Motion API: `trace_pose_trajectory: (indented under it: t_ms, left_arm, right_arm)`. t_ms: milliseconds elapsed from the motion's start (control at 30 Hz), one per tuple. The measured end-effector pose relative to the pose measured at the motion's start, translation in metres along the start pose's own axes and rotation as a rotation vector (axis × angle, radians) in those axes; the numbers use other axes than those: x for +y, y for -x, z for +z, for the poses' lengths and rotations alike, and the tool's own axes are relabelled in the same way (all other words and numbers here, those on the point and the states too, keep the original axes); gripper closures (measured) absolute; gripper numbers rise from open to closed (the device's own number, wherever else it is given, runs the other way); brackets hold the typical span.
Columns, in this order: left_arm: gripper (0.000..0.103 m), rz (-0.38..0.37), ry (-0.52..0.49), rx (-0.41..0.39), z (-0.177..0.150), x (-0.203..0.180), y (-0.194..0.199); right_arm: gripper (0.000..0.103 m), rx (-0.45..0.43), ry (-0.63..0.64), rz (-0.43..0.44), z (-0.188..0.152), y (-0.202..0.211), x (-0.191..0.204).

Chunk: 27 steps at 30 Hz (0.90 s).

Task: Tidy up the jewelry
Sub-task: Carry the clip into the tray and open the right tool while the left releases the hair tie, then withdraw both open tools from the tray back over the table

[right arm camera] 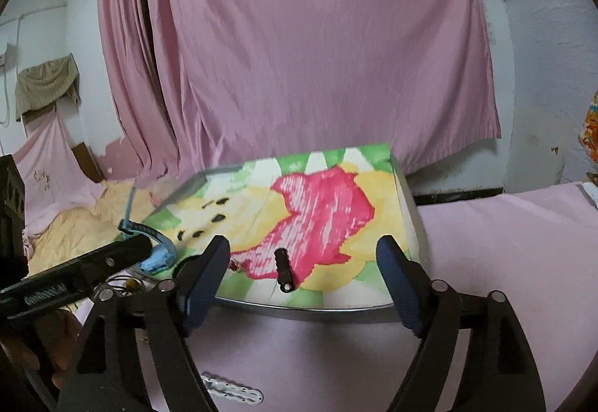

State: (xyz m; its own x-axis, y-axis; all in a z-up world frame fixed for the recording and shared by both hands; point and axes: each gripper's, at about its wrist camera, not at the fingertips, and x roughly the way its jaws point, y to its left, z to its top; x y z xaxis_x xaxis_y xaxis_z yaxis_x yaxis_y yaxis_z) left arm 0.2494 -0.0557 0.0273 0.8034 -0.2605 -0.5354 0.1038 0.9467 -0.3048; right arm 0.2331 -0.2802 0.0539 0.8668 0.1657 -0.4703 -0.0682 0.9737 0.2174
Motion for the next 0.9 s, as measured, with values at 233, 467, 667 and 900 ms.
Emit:
trace_pose_trajectory:
  t_ms: [233, 467, 667, 900]
  left_arm:
    - [0.001, 0.058, -0.022, -0.177, -0.006, 0.002, 0.039]
    - [0.001, 0.111, -0.074, -0.310, -0.018, 0.008, 0.075]
    - [0.001, 0.144, -0.098, -0.390, -0.033, 0.017, 0.103]
    - [0.001, 0.188, -0.107, -0.409, -0.048, 0.033, 0.123]
  right_arm:
    - [0.011, -0.125, 0.023, -0.009, -0.006, 0.031, 0.007]
    - [0.005, -0.210, 0.047, -0.012, -0.015, 0.066, 0.019]
    - [0.005, -0.211, 0.045, 0.011, -0.028, 0.083, 0.034]
    - [0.005, -0.201, 0.079, 0.041, -0.041, 0.084, 0.051]
